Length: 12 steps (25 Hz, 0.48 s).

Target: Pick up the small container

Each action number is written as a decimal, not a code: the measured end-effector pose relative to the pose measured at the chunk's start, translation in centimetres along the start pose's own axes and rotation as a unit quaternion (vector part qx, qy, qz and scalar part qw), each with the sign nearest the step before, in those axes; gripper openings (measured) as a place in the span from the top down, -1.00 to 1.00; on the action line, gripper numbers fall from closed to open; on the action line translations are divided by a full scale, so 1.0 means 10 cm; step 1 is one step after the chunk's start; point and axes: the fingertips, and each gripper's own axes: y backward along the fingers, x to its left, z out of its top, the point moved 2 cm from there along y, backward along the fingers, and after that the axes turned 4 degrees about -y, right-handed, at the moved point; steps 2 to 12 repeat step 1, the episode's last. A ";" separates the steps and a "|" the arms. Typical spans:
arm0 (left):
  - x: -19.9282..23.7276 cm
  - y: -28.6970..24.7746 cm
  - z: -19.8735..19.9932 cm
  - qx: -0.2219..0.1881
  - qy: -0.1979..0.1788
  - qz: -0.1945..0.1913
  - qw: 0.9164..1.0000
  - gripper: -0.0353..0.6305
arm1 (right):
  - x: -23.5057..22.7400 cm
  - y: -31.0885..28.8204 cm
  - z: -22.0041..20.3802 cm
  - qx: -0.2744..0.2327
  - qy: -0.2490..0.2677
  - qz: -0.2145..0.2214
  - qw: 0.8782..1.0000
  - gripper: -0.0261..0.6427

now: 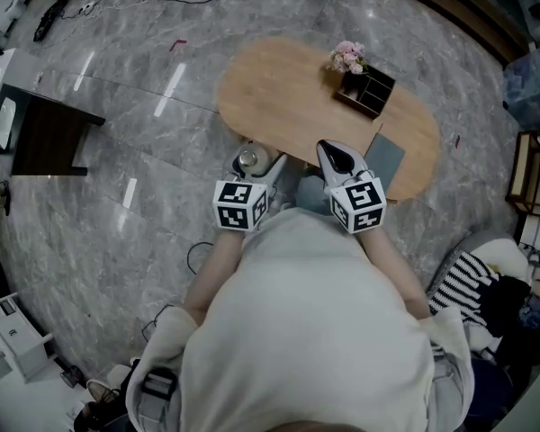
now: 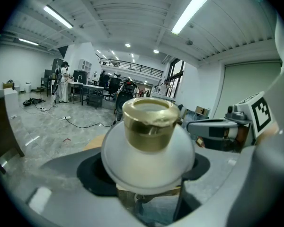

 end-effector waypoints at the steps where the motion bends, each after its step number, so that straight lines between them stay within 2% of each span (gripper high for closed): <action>1: 0.01 -0.01 0.00 0.000 0.000 0.000 1.000 -0.15 | -0.01 -0.01 0.00 0.000 0.000 0.000 1.000 0.93; 12: 0.01 -0.01 0.00 0.000 0.000 0.000 1.000 -0.15 | -0.01 -0.01 0.00 0.000 0.000 0.000 1.000 0.93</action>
